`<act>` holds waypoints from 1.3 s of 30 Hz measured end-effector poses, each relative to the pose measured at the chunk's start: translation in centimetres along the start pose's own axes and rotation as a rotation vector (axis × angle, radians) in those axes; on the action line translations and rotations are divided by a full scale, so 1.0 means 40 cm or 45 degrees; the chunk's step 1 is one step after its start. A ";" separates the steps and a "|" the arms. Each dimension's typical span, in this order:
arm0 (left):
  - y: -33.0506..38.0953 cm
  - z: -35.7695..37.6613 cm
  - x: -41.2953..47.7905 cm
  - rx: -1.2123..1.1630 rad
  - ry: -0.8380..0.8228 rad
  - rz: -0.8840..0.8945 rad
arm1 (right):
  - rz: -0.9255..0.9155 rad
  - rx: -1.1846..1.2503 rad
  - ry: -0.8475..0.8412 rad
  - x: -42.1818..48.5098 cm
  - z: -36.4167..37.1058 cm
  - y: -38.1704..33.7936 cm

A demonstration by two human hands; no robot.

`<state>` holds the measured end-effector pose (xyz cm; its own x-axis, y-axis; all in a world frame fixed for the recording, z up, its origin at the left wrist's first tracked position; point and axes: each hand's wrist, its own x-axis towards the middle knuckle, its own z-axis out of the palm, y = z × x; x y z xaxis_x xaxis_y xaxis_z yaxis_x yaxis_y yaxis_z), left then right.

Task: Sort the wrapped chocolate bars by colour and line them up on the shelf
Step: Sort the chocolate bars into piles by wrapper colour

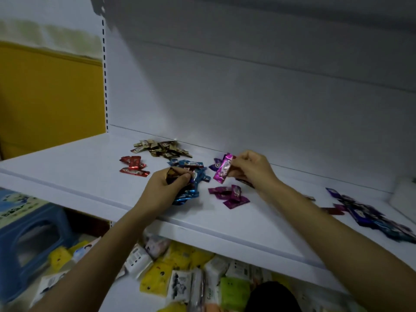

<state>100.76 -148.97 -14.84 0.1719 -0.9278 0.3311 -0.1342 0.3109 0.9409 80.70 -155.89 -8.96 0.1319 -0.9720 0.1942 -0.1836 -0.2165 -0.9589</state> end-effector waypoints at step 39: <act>-0.063 -0.060 0.144 0.146 0.431 0.033 | -0.319 -0.163 -0.440 0.382 0.255 0.040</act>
<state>104.42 -154.62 -15.14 0.4781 -0.7930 0.3775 -0.2478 0.2905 0.9242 92.38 -170.16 -9.63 0.5013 -0.8054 0.3161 -0.2209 -0.4724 -0.8533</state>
